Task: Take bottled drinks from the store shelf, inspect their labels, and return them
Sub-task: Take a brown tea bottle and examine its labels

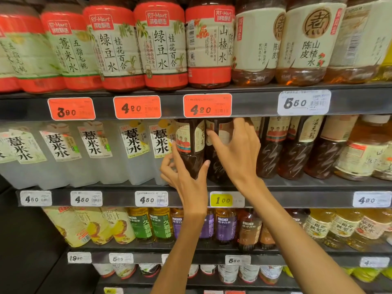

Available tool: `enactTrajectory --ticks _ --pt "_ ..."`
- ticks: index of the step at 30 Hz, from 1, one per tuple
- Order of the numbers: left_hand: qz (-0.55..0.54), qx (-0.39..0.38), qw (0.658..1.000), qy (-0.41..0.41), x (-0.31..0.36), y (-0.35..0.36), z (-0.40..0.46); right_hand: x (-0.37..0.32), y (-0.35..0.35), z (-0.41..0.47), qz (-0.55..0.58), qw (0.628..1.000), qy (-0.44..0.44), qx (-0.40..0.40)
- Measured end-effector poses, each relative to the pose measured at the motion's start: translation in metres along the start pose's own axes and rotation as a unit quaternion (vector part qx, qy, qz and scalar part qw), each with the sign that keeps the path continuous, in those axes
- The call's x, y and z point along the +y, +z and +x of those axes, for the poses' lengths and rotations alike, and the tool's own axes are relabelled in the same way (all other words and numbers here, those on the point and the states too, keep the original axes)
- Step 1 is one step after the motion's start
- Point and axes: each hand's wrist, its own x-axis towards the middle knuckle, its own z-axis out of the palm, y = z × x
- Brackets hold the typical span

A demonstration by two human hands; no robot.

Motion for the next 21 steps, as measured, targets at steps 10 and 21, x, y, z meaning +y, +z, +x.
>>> enactTrajectory --ticks 10,21 --pt "-0.045 -0.016 0.999 -0.003 -0.012 0.005 -0.007 0.003 -0.019 0.006 0.086 0.992 0.06 -0.07" --pt "0.018 -0.002 1.0 -0.002 -0.003 0.005 -0.008 0.0 -0.008 -0.002 0.017 0.997 0.057 -0.057"
